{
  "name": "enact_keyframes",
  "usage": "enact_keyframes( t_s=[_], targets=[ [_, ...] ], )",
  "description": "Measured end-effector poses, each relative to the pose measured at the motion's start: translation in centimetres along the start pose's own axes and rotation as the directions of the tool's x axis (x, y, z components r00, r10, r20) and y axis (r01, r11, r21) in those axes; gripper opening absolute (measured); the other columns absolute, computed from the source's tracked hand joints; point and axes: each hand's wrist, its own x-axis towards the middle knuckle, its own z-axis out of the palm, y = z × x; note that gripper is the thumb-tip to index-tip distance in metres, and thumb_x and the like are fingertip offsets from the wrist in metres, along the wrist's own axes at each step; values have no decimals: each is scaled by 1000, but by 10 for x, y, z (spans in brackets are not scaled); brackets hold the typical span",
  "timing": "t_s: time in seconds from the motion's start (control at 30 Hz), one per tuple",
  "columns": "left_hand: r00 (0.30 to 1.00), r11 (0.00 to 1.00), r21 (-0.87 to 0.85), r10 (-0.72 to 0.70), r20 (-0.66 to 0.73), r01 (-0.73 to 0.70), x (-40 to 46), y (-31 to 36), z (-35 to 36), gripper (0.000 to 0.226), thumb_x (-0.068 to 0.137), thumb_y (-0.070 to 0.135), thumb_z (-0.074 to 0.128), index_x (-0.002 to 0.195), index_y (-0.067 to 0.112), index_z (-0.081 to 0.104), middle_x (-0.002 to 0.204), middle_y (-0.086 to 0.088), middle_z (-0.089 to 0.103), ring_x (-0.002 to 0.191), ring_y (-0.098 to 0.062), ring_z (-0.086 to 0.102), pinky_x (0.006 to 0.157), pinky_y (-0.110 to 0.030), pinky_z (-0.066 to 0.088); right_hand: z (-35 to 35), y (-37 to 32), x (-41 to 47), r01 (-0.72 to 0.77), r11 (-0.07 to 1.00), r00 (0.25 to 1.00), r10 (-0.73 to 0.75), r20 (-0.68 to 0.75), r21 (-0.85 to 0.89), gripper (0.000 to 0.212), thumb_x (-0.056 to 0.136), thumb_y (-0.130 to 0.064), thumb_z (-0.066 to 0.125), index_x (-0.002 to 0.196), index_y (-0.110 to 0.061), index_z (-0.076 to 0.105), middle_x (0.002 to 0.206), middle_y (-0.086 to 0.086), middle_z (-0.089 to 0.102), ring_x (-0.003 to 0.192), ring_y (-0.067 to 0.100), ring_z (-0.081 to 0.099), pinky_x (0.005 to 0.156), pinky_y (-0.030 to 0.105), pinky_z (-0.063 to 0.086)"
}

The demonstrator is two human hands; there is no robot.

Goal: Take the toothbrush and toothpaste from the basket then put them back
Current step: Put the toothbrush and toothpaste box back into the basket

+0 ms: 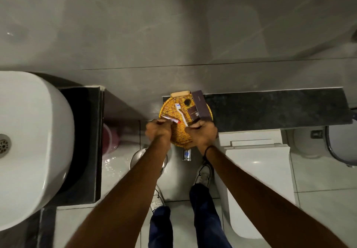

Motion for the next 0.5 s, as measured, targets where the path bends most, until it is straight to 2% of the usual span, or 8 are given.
enact_keyframes(
  t_s=[0.07, 0.13, 0.2, 0.27, 0.33, 0.4, 0.43, 0.5],
  targets=[
    [999, 996, 83, 42, 13, -43, 4, 1, 1, 29, 76, 28, 83, 101, 14, 78, 106, -10, 77, 93, -25, 71, 67, -27, 46, 4, 0, -1, 111, 985, 993, -114, -16, -133, 8, 73, -13, 81, 78, -12, 75, 80, -7, 71, 74, 10, 64, 68, 23, 56],
    [994, 977, 185, 109, 18, -110, 7, 2, -1, 17, 81, 28, 78, 95, 19, 78, 103, -8, 77, 95, -25, 72, 66, -27, 45, 10, -2, 3, 161, 963, 987, -158, 31, -216, 7, 77, -12, 74, 71, -10, 72, 76, 1, 74, 71, 16, 67, 72, 33, 61],
    [960, 901, 342, 279, 12, -266, 8, 1, -3, 11, 85, 29, 73, 93, 22, 75, 101, -8, 75, 95, -29, 72, 63, -29, 44, 14, -4, 8, 191, 942, 981, -176, 76, -278, 12, 79, -9, 69, 68, -6, 67, 75, 9, 73, 73, 24, 69, 76, 42, 62],
    [854, 710, 518, 514, 81, -477, 9, -1, -3, 16, 88, 29, 69, 101, 22, 70, 109, -8, 71, 93, -31, 70, 64, -34, 48, 17, -5, 11, 199, 931, 980, -182, 84, -306, 11, 81, -9, 70, 71, -8, 66, 80, 11, 74, 78, 27, 70, 79, 43, 62],
    [735, 454, 640, 622, 270, -620, 15, -4, -2, 31, 89, 27, 68, 119, 22, 64, 129, -7, 60, 104, -31, 67, 77, -42, 55, 19, -4, 13, 204, 924, 979, -183, 94, -323, 7, 83, -12, 71, 82, -5, 70, 91, 12, 75, 86, 27, 72, 83, 43, 62],
    [692, 268, 692, 564, 451, -670, 20, -2, 1, 46, 87, 28, 70, 131, 24, 58, 142, -5, 49, 116, -31, 60, 89, -46, 55, 18, -3, 14, 206, 921, 978, -183, 98, -329, 12, 85, -14, 72, 92, -4, 71, 98, 14, 76, 92, 29, 72, 85, 43, 61],
    [680, 204, 702, 529, 507, -682, 22, -2, 1, 48, 86, 29, 71, 132, 24, 58, 141, -5, 50, 118, -31, 58, 90, -46, 54, 17, -3, 14, 207, 921, 978, -184, 97, -329, 16, 86, -16, 72, 96, -4, 71, 101, 14, 76, 94, 29, 72, 87, 43, 61],
    [679, 158, 710, 489, 547, -686, 24, -1, 2, 44, 87, 33, 71, 127, 20, 60, 129, -7, 61, 109, -29, 63, 86, -42, 55, 15, -3, 13, 227, 908, 974, -205, 101, -351, 23, 88, -21, 71, 104, -5, 71, 107, 15, 75, 98, 30, 71, 90, 43, 60]
  ],
)
